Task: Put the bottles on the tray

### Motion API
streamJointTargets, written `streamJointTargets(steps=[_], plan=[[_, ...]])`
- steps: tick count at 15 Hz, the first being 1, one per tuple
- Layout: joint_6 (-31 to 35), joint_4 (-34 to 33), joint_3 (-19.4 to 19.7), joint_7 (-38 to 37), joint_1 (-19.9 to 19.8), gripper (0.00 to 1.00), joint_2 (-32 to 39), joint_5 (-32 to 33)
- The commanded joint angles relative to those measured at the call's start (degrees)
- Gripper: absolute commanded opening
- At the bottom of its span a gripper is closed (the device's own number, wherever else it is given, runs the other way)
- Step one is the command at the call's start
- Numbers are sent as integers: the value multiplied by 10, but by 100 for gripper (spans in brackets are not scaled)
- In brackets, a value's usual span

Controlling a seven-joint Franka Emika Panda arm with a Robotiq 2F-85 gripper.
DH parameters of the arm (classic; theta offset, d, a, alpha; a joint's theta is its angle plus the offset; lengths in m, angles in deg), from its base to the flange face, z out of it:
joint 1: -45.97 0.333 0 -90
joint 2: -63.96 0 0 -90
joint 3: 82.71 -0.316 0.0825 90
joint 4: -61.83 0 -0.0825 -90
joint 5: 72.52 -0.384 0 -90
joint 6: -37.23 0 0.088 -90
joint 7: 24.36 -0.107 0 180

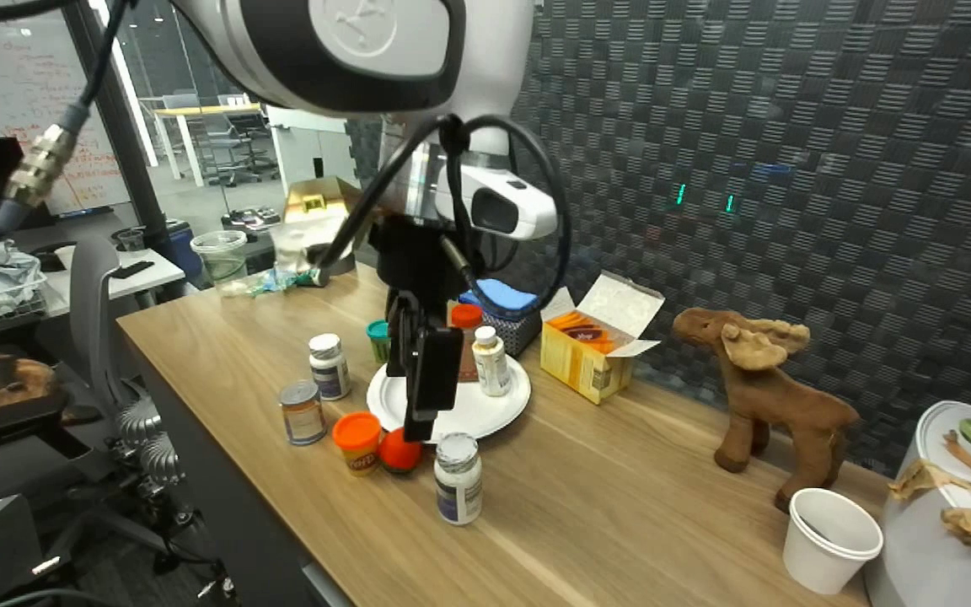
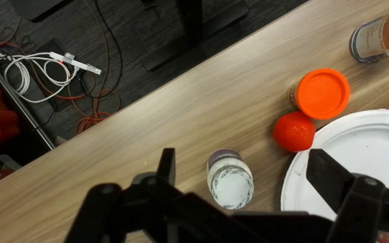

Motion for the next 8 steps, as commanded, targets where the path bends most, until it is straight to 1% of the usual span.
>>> streamJointTargets(steps=[1,4,6,8], plan=[[59,28,-6,6,-3,100,11,-17],[100,36,-10,20,-7,100,36,-61],[137,37,-9,22,-6,100,54,-71],[179,39,-6,18,-3,100,69,-60]])
